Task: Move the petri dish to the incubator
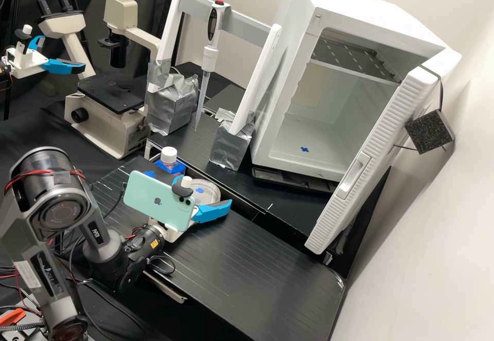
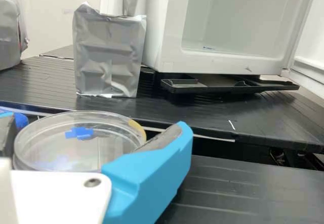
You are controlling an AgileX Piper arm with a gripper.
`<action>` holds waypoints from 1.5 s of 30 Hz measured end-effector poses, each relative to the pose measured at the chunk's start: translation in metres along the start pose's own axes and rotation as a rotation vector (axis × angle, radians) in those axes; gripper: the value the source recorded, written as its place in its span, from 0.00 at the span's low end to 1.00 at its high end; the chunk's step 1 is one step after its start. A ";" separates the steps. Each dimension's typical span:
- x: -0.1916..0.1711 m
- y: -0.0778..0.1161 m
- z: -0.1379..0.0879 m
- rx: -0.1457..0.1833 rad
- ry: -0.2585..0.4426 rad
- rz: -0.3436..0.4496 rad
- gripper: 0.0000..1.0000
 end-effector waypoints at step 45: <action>-0.011 0.018 0.007 0.083 -0.055 0.056 0.00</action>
